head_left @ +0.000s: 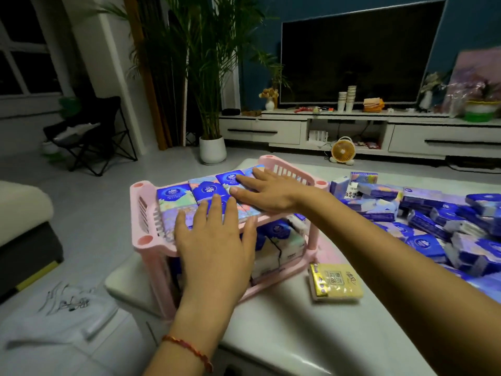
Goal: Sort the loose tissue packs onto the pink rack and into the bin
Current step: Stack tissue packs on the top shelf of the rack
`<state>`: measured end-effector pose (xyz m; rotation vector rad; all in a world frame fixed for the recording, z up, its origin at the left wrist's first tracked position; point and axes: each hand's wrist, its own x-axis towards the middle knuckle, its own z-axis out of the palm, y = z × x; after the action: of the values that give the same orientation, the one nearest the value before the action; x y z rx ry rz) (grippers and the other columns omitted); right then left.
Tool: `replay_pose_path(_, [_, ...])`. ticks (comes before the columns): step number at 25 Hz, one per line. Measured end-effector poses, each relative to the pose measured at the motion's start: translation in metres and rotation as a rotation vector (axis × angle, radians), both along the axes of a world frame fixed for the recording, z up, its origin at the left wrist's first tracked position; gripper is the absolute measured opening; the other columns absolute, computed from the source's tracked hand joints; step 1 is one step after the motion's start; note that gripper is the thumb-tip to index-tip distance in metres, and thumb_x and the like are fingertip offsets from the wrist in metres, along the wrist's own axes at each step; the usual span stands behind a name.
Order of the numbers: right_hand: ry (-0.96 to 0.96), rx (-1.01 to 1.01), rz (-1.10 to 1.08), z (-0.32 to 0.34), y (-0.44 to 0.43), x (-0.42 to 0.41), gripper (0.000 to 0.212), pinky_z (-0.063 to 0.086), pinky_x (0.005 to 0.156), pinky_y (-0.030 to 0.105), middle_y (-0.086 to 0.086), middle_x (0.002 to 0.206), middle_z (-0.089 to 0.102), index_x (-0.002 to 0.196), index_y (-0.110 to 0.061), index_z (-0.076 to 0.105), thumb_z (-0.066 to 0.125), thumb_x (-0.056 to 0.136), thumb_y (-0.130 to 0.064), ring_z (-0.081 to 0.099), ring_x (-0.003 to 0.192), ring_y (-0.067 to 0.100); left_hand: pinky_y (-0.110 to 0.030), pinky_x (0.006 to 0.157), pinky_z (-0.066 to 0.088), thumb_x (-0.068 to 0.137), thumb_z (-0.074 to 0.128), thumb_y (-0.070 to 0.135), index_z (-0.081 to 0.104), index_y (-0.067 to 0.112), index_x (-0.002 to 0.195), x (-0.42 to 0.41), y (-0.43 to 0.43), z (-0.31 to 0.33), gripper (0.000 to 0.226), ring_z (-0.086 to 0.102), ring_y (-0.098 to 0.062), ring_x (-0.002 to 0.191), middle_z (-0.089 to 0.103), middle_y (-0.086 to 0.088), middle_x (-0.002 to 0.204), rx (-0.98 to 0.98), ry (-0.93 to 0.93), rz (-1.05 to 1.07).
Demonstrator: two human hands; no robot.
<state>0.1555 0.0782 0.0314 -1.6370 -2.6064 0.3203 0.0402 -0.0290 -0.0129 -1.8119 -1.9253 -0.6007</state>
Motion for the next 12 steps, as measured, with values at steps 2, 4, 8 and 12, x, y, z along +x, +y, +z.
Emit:
replay_pose_path(2, [-0.008,0.004,-0.001,0.000,0.001,0.000,0.070,0.003,0.118,0.049,0.002,0.159,-0.001,0.149,-0.034,0.007,0.017,0.089,-0.068,-0.003,0.146,0.021,-0.044,0.090,0.045,0.085,0.028,0.045,0.069,0.013,0.109,-0.001,0.002,-0.006,0.057,0.066,-0.026,0.100,0.069,-0.010,0.111,0.010,0.015,-0.008])
replay_pose_path(4, [-0.033,0.017,-0.022,-0.001,0.006,-0.004,0.071,0.004,0.118,0.047,0.001,0.159,0.000,0.149,-0.034,0.008,0.015,0.088,-0.069,-0.003,0.146,0.019,-0.042,0.088,0.047,0.086,0.031,0.042,0.068,0.009,0.109,-0.002,0.001,-0.005,0.055,0.067,-0.027,0.098,0.069,-0.011,0.110,0.085,-0.030,-0.074])
replay_pose_path(8, [-0.009,0.017,-0.078,-0.002,-0.004,-0.009,0.071,0.004,0.117,0.047,0.004,0.159,-0.002,0.150,-0.027,0.006,0.017,0.091,-0.065,-0.004,0.146,0.021,-0.036,0.093,0.035,0.087,0.043,0.021,0.065,0.002,0.109,0.003,-0.005,-0.011,0.037,0.061,-0.027,0.105,0.067,-0.015,0.113,0.446,-0.185,-0.287])
replay_pose_path(12, [-0.092,-0.054,0.096,0.014,-0.043,0.023,0.062,0.015,0.116,0.044,0.015,0.156,0.013,0.149,-0.006,0.013,0.040,0.098,-0.031,0.013,0.144,0.029,-0.039,0.108,0.028,0.084,0.044,0.014,0.048,0.004,0.122,0.044,-0.024,-0.030,0.039,0.042,-0.028,0.124,0.053,-0.020,0.130,0.569,-0.222,-0.561])
